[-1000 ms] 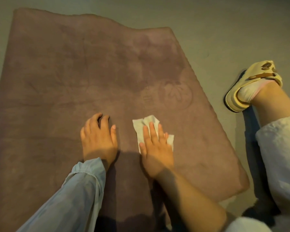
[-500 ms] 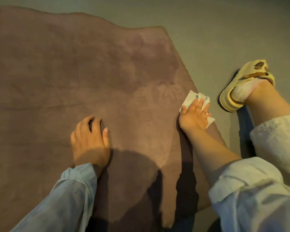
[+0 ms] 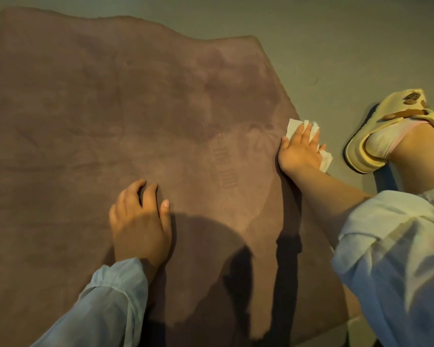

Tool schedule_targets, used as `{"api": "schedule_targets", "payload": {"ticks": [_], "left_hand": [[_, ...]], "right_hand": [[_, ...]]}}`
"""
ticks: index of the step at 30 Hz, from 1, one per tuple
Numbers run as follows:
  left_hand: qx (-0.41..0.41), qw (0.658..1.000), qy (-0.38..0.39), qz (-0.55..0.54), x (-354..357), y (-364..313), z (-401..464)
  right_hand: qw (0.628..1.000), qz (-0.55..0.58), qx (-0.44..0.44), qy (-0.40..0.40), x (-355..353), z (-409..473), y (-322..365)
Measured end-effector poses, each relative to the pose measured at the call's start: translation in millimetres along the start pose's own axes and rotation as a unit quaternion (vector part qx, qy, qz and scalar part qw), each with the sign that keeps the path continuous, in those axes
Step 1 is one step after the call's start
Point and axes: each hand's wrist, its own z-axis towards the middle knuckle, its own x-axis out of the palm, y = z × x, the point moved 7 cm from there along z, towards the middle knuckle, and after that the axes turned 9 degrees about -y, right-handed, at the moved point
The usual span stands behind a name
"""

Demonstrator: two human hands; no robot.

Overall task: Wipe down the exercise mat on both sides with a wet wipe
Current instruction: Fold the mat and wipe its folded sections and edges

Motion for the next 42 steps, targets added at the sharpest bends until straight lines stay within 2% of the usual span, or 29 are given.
{"api": "schedule_targets", "payload": {"ticks": [5,10,13,15,18,21,24,27,30,32,35,37,40,42], "left_hand": [[0.002,1.000,0.009,0.010,3,2,-1],[0.004,1.000,0.012,0.001,1,2,-1],[-0.011,0.999,0.029,-0.008,4,5,0],[-0.014,0.999,0.037,-0.010,5,5,1],[-0.007,0.999,0.043,0.000,5,4,2],[-0.001,0.999,0.042,0.001,3,4,2],[-0.004,0.999,0.035,-0.008,2,3,1],[-0.006,1.000,0.025,-0.013,3,4,0],[-0.006,1.000,0.015,-0.014,3,5,0],[-0.006,1.000,0.012,-0.017,3,4,-1],[-0.005,1.000,0.015,-0.020,3,5,0],[-0.007,1.000,0.023,-0.018,4,5,0],[-0.013,0.999,0.028,-0.018,4,5,0],[-0.015,0.999,0.027,-0.018,4,5,0]], "right_hand": [[0.996,-0.007,-0.086,-0.004,6,-17,35],[0.981,0.018,-0.190,0.030,15,-89,80],[0.960,0.070,-0.266,0.056,20,-160,95],[0.939,0.154,-0.300,0.066,14,-197,95],[0.916,0.308,-0.252,0.050,-10,-210,84],[0.886,0.439,-0.142,-0.033,-42,-198,68],[0.864,0.495,-0.037,-0.084,-66,-174,45],[0.875,0.478,0.004,-0.074,-70,-148,26],[0.905,0.422,-0.004,-0.055,-61,-121,24],[0.938,0.337,-0.037,-0.068,-55,-104,30],[0.969,0.190,-0.135,-0.084,-43,-92,45],[0.969,0.104,-0.214,-0.067,-27,-102,59],[0.955,0.170,-0.241,-0.014,-6,-128,71],[0.957,0.139,-0.253,0.011,8,-144,79]]}}
